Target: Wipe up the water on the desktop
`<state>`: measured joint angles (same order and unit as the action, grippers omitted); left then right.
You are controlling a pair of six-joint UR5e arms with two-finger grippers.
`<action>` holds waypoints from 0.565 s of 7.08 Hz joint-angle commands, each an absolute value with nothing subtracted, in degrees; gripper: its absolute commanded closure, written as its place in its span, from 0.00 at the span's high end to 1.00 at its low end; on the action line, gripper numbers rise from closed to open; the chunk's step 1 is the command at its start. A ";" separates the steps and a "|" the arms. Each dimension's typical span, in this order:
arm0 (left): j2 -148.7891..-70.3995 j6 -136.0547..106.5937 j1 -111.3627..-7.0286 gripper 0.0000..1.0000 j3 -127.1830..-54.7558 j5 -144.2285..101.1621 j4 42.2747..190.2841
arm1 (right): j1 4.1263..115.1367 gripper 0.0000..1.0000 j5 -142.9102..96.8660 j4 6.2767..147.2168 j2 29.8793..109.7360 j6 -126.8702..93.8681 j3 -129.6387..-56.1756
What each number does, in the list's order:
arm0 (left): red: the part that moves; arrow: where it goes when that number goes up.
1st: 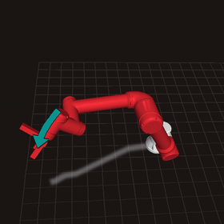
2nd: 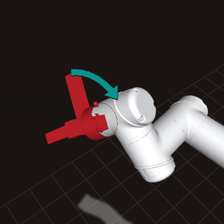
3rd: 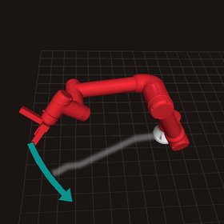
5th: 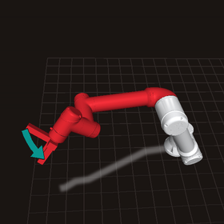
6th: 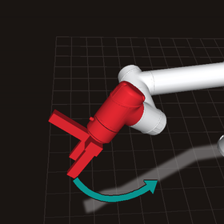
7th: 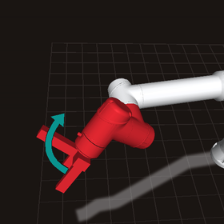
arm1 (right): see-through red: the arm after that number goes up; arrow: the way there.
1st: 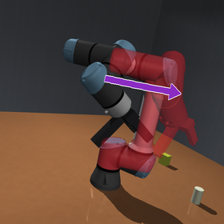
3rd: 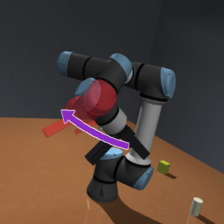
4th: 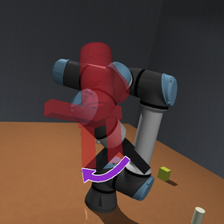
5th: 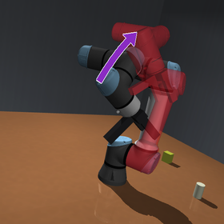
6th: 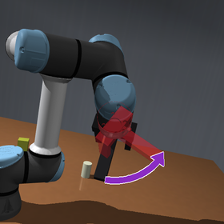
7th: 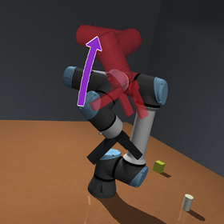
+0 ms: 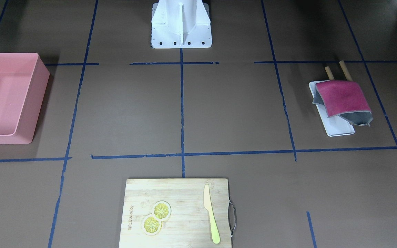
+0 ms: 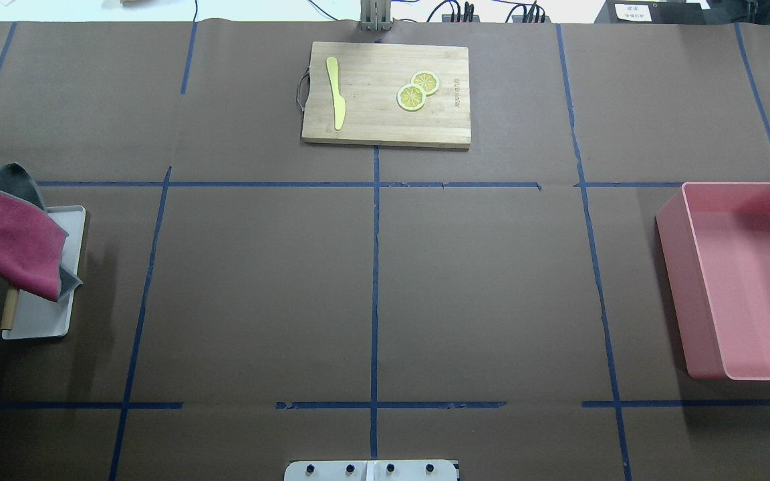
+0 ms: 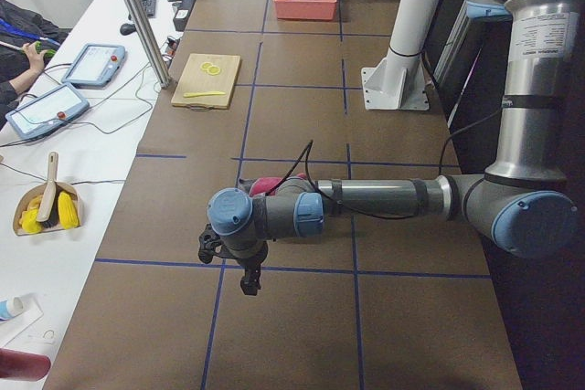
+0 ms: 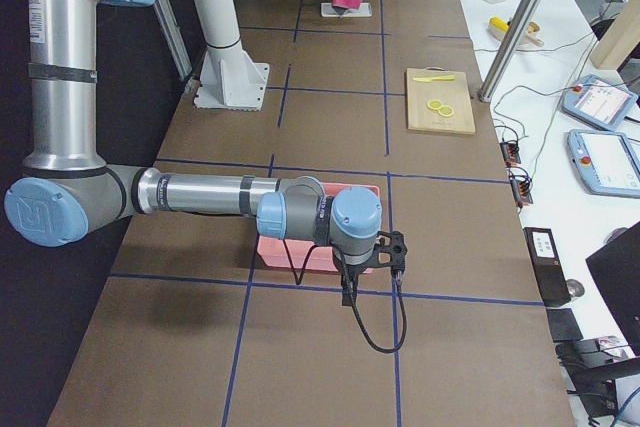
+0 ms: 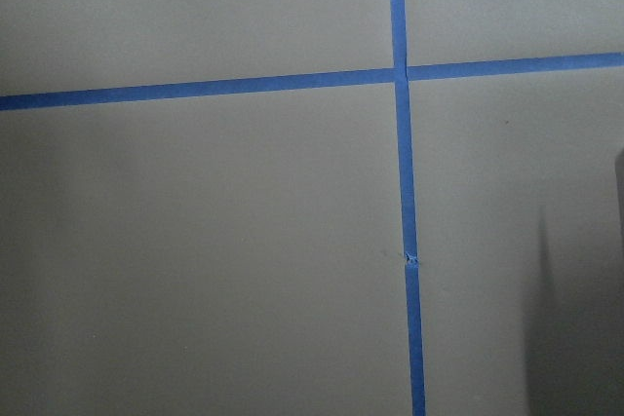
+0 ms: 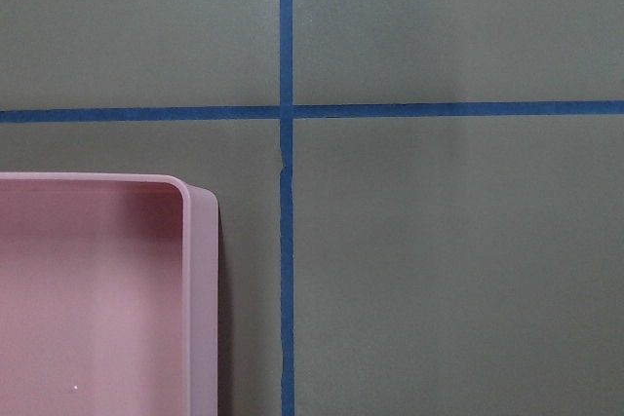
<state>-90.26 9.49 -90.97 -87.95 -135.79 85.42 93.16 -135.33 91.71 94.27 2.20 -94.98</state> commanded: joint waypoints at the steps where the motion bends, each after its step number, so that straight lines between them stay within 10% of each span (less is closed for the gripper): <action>1: -90.26 9.58 -90.97 1.00 -87.80 -135.79 85.52 | 93.16 1.00 -135.35 91.41 94.31 2.11 -94.83; 4: -90.26 9.93 -90.97 1.00 -88.24 -135.79 85.69 | 93.16 1.00 -135.35 91.14 94.13 2.11 -94.04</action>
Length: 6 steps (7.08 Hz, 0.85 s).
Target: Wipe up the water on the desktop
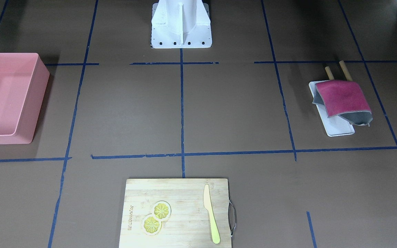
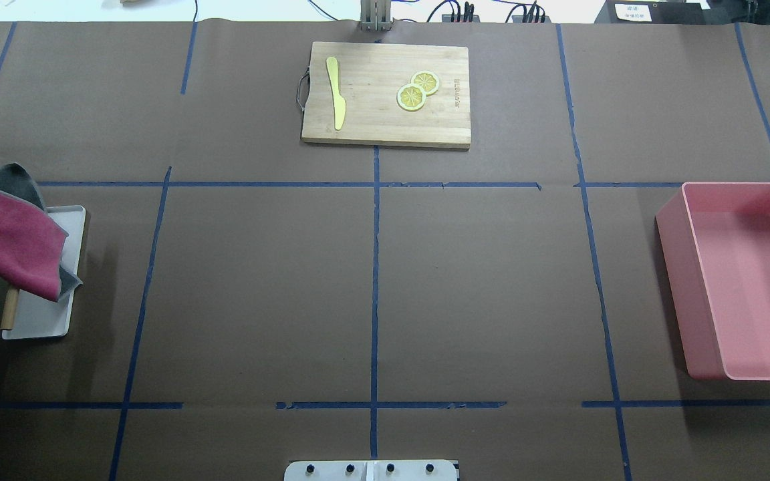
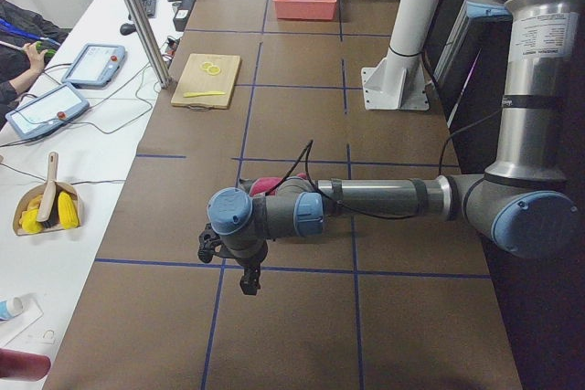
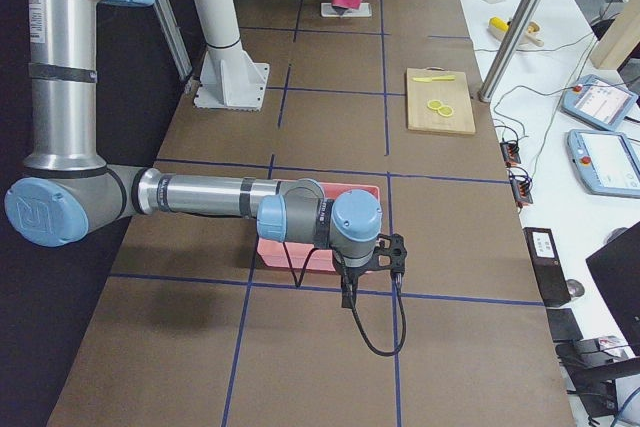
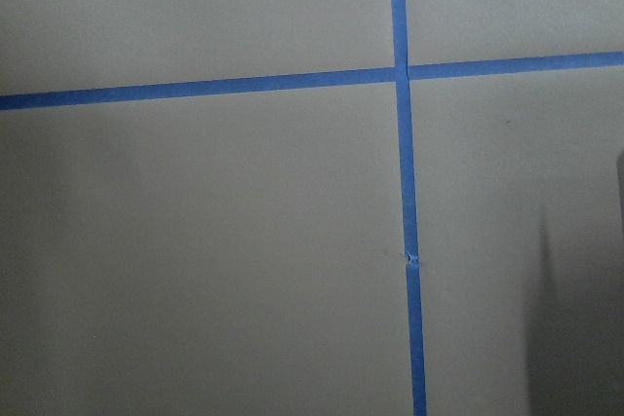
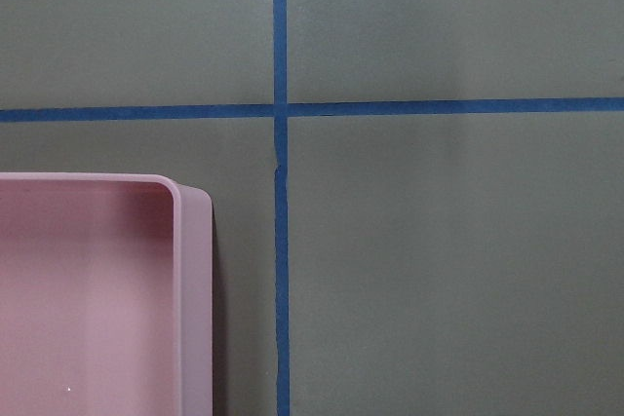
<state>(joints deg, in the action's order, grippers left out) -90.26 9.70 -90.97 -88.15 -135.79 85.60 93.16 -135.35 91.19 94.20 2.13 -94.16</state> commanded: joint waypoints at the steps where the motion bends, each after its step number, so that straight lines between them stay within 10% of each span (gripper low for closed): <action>1: -90.44 10.02 -90.97 1.00 -88.42 -135.79 85.69 | 93.16 1.00 -135.35 91.14 94.13 2.11 -94.04; 6: -90.70 9.05 -89.82 1.00 -92.18 -135.79 95.98 | 93.16 1.00 -135.44 91.05 93.52 2.11 -94.40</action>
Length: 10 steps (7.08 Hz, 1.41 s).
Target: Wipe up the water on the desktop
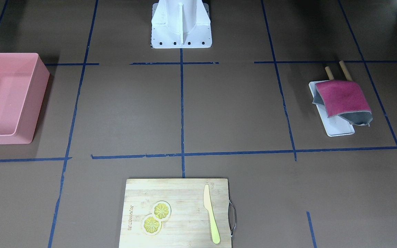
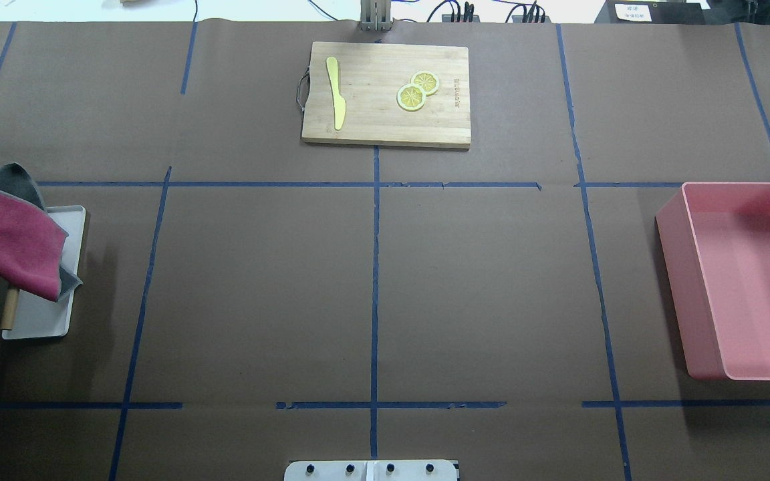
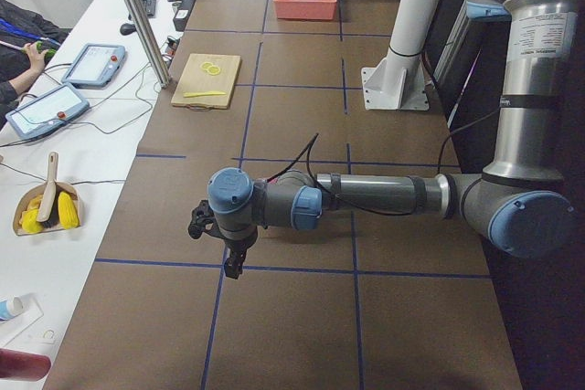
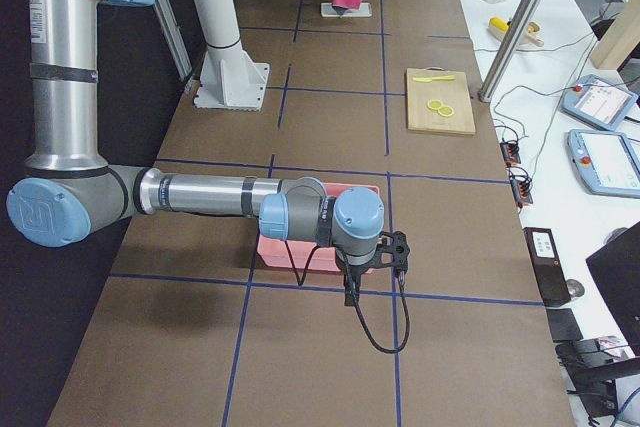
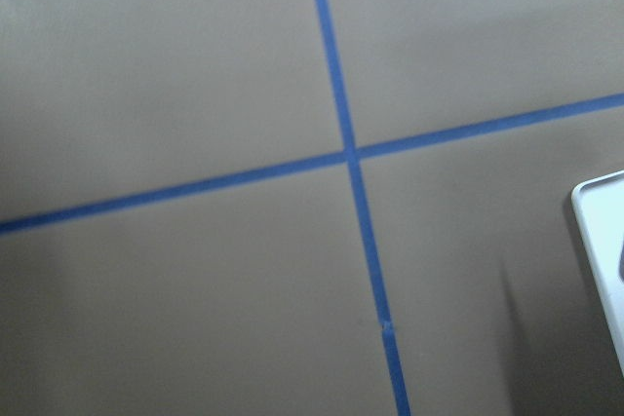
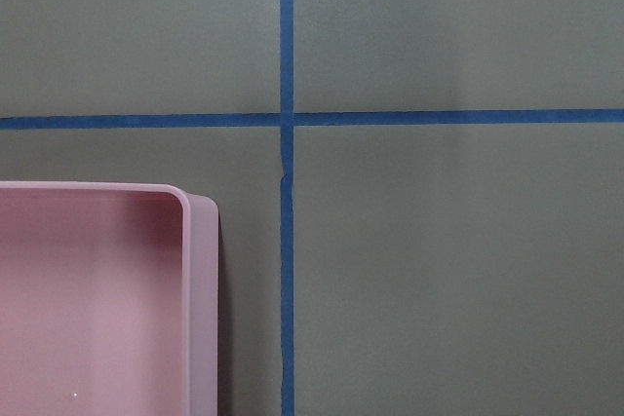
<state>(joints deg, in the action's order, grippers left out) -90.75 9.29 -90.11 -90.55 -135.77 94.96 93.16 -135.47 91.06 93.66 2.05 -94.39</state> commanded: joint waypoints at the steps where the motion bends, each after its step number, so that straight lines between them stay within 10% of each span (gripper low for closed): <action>1: -90.88 8.70 -89.74 1.00 -92.63 -136.14 95.89 | 93.16 1.00 -135.61 91.05 93.52 2.11 -94.83; 10: -86.13 -42.36 -70.93 0.97 -96.33 -144.40 122.17 | 93.08 1.00 -136.49 90.88 93.43 2.20 -96.50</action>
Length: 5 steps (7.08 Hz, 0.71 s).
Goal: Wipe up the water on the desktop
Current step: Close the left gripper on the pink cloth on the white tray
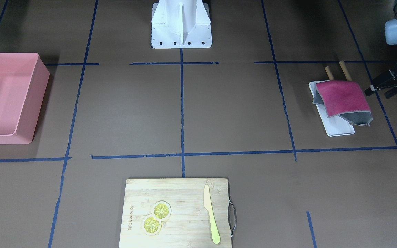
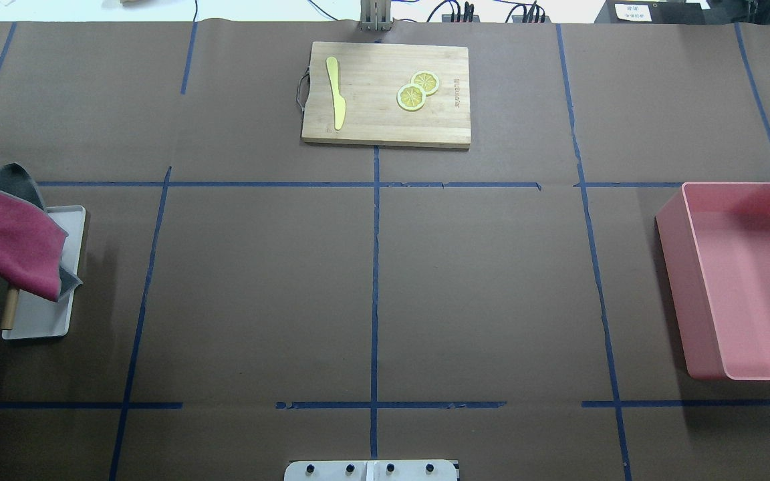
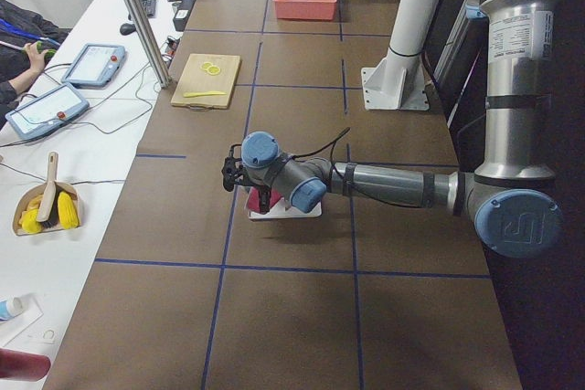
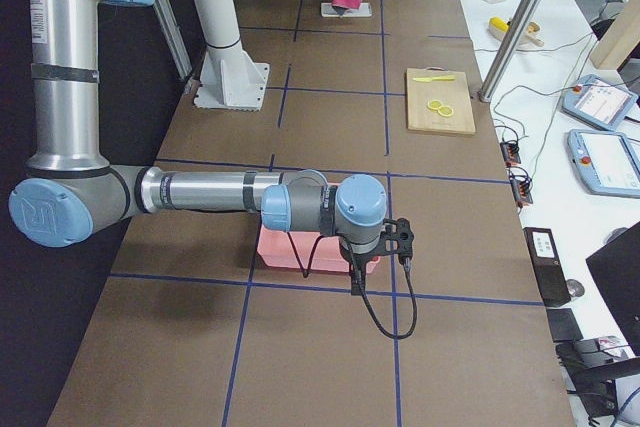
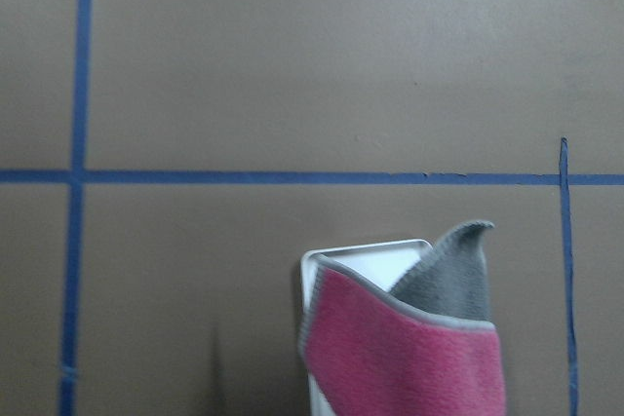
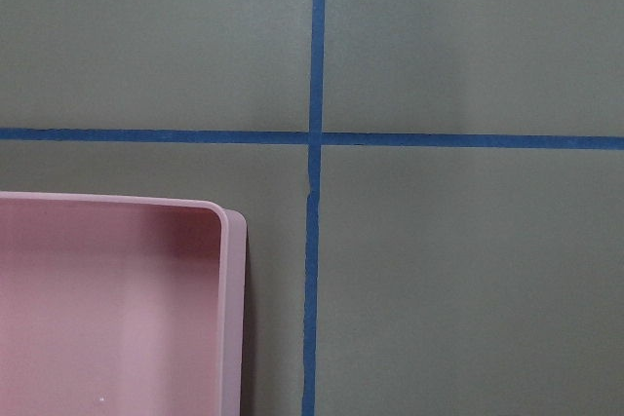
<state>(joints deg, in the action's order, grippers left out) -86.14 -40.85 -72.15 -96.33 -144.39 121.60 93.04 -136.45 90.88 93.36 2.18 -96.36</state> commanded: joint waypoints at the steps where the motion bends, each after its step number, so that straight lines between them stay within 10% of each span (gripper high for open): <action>1: -86.13 -42.45 -70.93 0.89 -96.33 -144.49 122.17 | 93.08 1.00 -136.58 90.88 93.43 2.20 -96.59; 5: -86.66 -42.36 -69.70 0.71 -96.24 -144.58 122.17 | 93.08 1.00 -136.58 90.88 93.43 2.20 -96.68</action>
